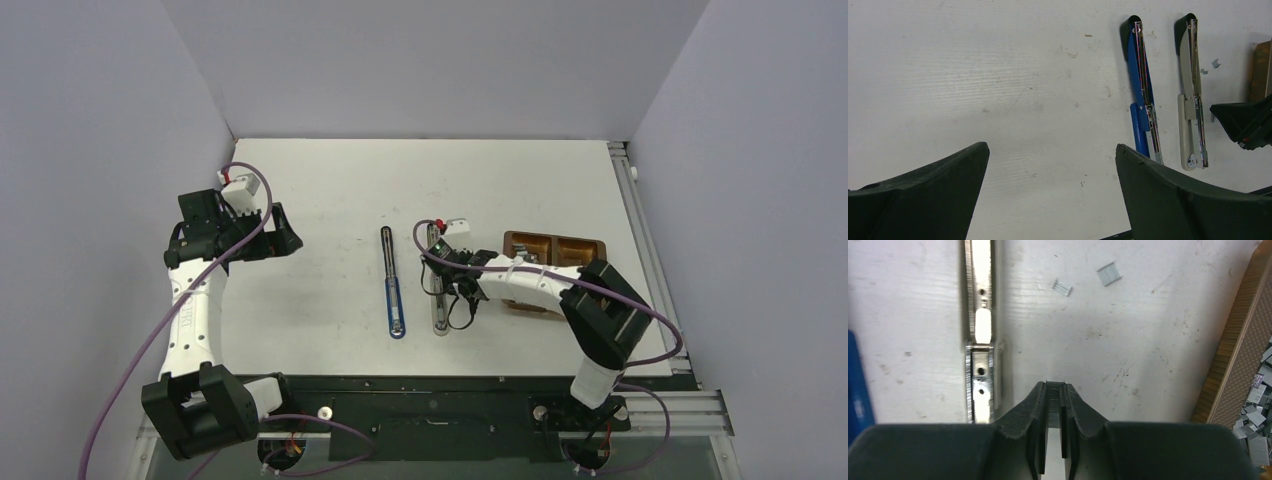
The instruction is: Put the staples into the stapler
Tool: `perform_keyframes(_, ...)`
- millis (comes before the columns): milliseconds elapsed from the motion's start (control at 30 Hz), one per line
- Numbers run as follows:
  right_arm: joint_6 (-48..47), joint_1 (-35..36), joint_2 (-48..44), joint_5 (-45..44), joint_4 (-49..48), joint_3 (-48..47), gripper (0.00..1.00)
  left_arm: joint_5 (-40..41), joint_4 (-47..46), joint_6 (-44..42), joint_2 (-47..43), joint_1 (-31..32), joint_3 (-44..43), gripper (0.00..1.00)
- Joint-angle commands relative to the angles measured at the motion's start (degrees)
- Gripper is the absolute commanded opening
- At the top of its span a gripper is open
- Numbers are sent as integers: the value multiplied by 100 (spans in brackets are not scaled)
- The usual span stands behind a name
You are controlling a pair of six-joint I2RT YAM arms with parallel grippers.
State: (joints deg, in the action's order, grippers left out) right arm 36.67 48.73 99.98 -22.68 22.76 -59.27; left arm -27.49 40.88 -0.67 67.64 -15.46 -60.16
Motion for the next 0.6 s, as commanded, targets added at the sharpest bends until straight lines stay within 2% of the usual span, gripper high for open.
perform_keyframes(0, 213, 317, -590, -530, 232, -455, 9, -38, -69, -12, -75, 3, -277, 96)
perform_keyframes(233, 585, 804, -931, -803, 266, -720, 9, -63, -55, -11, -98, 6, -243, 96)
perform_keyframes(567, 806, 1481, -589, -1240, 85, -1132, 9, -91, -38, 14, -149, -2, -214, 96)
